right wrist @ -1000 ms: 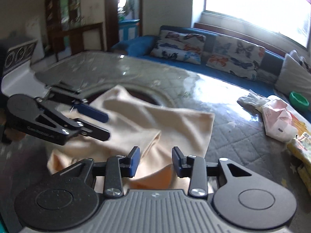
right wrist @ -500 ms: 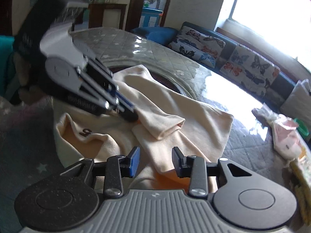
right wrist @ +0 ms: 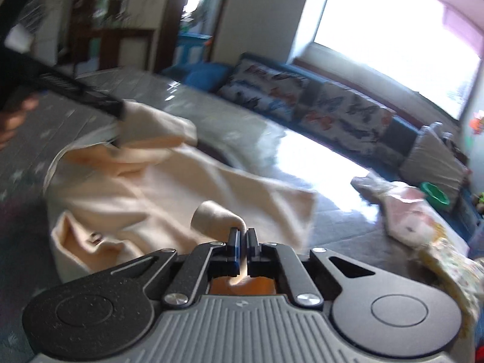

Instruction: Fold clothes

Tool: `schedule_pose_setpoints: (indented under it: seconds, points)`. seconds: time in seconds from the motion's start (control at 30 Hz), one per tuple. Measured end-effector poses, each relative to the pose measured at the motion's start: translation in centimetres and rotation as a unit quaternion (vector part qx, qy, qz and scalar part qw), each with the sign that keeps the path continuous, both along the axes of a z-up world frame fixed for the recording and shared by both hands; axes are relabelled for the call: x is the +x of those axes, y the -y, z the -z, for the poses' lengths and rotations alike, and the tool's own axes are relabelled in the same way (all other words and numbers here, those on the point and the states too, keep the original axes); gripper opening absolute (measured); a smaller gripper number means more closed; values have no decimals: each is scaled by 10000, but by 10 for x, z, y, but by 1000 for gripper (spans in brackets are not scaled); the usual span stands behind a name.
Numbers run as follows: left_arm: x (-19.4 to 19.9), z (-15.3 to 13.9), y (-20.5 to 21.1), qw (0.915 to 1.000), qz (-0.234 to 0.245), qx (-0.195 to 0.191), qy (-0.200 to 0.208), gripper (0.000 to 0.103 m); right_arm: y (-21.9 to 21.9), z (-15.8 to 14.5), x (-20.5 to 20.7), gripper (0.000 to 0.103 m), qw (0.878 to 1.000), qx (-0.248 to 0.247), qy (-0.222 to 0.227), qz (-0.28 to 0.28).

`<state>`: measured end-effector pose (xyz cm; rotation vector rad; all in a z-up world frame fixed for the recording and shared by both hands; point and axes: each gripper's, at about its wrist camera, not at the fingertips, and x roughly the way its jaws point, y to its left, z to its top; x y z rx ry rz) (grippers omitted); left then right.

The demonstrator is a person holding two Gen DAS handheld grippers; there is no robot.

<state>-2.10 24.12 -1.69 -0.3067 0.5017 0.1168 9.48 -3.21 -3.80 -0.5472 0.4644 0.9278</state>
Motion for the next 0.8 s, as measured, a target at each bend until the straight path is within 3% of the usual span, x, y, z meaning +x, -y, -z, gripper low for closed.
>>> schedule_pose_setpoints:
  seconds: [0.2,0.37,0.57,0.8]
  points:
    - [-60,-15,-26,9970,-678,-214,321,6,49,-24,21,3,9936,614,99,941]
    - [-108,-12,-44,9905,-1252,-443,368,6,107,-29,38,3,9747,1114,33,1939]
    - [-145,14,-65,9785,-1909,-786,27,6,166,4,55,3,9469,1084,-333,3008]
    - [-168,28,-76,9681,-2327,-898,-237,6,193,44,56,3,9242,839,-765,3646]
